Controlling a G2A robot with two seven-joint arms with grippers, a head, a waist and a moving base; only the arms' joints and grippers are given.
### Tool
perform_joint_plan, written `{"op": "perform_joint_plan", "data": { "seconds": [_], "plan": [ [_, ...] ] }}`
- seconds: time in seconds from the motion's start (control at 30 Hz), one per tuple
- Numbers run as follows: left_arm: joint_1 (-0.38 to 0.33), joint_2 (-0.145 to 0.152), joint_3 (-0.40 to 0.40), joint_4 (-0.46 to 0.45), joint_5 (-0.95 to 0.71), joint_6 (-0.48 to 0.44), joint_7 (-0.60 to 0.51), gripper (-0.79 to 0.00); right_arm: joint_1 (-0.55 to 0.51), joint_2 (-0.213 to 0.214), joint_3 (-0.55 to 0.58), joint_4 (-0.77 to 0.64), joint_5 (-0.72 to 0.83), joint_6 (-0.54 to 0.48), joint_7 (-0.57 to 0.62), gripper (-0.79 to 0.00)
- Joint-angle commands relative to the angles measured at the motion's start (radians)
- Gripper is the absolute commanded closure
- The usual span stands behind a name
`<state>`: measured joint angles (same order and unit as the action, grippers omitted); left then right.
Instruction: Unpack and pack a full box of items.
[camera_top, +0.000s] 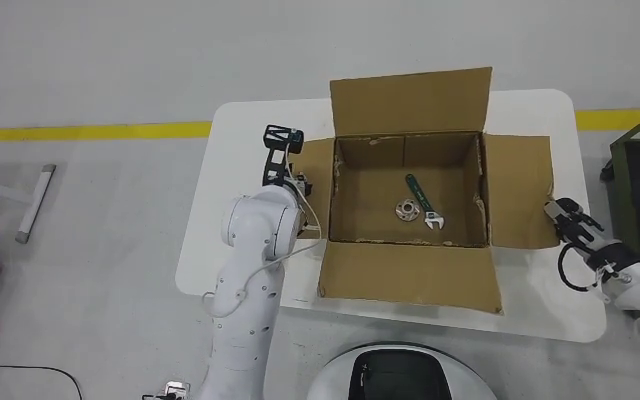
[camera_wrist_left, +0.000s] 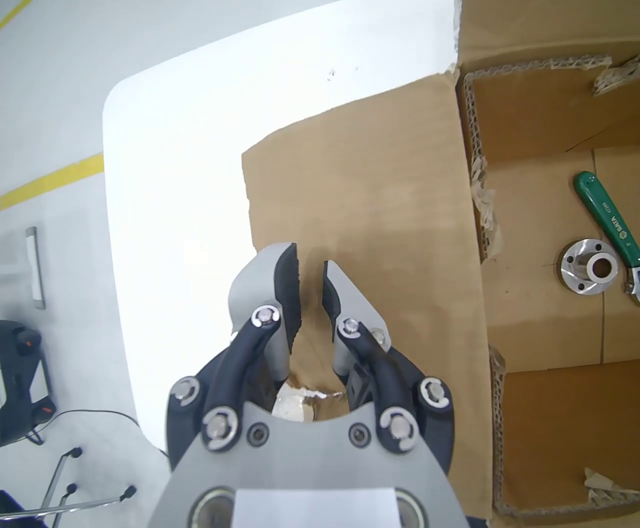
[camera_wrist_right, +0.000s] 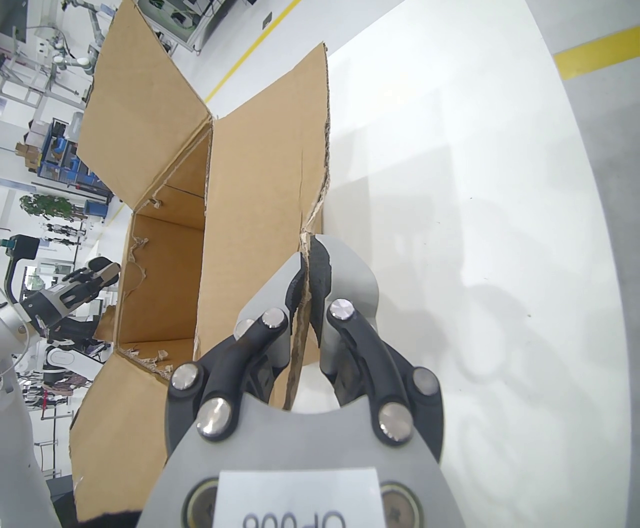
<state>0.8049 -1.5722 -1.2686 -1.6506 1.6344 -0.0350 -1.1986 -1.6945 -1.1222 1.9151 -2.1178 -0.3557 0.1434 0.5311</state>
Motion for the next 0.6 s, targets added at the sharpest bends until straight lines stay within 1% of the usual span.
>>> {"op": "perform_joint_plan", "data": {
  "seconds": [0.0, 0.13, 0.2, 0.23, 0.43, 0.57],
  "plan": [
    [0.001, -0.001, 0.001, 0.002, -0.007, 0.004, -0.005, -0.785, -0.001, 0.000, 0.001, -0.001, -0.001, 0.002, 0.002, 0.000],
    [-0.012, -0.002, 0.009, -0.009, -0.012, 0.003, -0.008, -0.785, 0.004, 0.001, 0.009, -0.011, 0.005, 0.000, 0.004, 0.000],
    [-0.031, -0.001, 0.011, -0.024, 0.001, -0.005, -0.008, -0.785, 0.011, 0.001, 0.018, -0.025, 0.017, 0.001, 0.003, -0.468],
    [-0.041, -0.001, 0.012, -0.032, 0.002, -0.008, -0.008, -0.785, 0.017, 0.001, 0.025, -0.034, 0.026, -0.002, -0.002, -0.785],
    [-0.101, -0.004, 0.013, -0.071, -0.003, -0.017, 0.005, -0.785, 0.060, 0.003, 0.076, -0.119, 0.055, -0.016, -0.028, -0.785],
    [-0.118, -0.004, 0.013, -0.082, -0.003, -0.020, 0.003, -0.785, 0.103, 0.008, 0.100, -0.184, 0.056, -0.039, -0.029, -0.785]
  ]
}}
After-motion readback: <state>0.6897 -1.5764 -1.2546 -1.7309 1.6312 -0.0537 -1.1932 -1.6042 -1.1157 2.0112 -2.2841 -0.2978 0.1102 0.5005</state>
